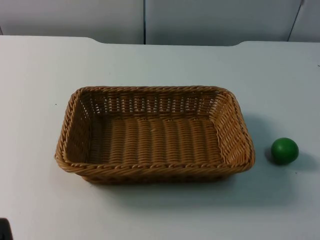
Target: Pick up the basket with the left hand and place the ball into the basket with the right hand.
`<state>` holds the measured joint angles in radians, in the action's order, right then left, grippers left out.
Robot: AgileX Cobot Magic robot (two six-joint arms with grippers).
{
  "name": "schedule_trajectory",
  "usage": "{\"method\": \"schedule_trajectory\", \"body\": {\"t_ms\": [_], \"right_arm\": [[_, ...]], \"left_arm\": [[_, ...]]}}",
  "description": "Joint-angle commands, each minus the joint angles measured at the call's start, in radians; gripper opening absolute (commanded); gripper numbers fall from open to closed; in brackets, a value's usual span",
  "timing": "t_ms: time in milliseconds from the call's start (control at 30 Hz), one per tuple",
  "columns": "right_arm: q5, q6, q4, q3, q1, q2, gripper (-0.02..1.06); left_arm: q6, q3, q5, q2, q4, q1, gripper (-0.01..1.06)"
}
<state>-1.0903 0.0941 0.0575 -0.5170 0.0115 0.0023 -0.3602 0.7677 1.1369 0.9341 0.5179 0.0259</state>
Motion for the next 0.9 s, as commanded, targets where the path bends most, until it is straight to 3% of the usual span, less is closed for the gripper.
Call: {"method": "schedule_trajectory", "body": {"t_ms": [0,67,133,167,200,233,333,433,600,867], "right_arm": [[0.01,0.004,-0.002,0.006,0.0,-0.002,0.0],[0.01,0.004,-0.002,0.006,0.0,-0.002,0.0],[0.01,0.004,-0.002,0.006,0.0,-0.002,0.0],[0.01,0.004,-0.002,0.006,0.0,-0.002,0.0],[0.01,0.004,-0.002,0.006,0.0,-0.002,0.0],[0.01,0.004,-0.002,0.006,0.0,-0.002,0.0],[0.01,0.004,-0.002,0.006,0.0,-0.002,0.0],[0.01,0.004,-0.002,0.006,0.0,-0.002,0.0],[0.01,0.004,-0.002,0.006,0.0,-0.002,0.0],[0.01,0.004,-0.002,0.006,0.0,-0.002,0.0]], "left_arm": [[-0.028,0.023,-0.047,0.093,0.039,0.001,0.02],[-0.031,0.037,-0.089,0.144,0.057,0.001,0.04],[-0.063,0.084,-0.162,0.252,0.095,0.001,0.13],[-0.087,0.13,-0.171,0.344,0.146,0.001,0.23],[-0.087,0.13,-0.171,0.344,0.146,0.001,0.23],[-0.102,0.155,-0.163,0.385,0.182,0.001,0.29],[-0.16,0.235,-0.158,0.498,0.259,0.001,0.53],[-0.16,0.269,-0.184,0.567,0.253,0.001,0.61],[-0.16,0.279,-0.23,0.655,0.231,-0.012,0.61],[-0.157,0.279,-0.361,0.797,0.158,-0.116,0.61]]}}
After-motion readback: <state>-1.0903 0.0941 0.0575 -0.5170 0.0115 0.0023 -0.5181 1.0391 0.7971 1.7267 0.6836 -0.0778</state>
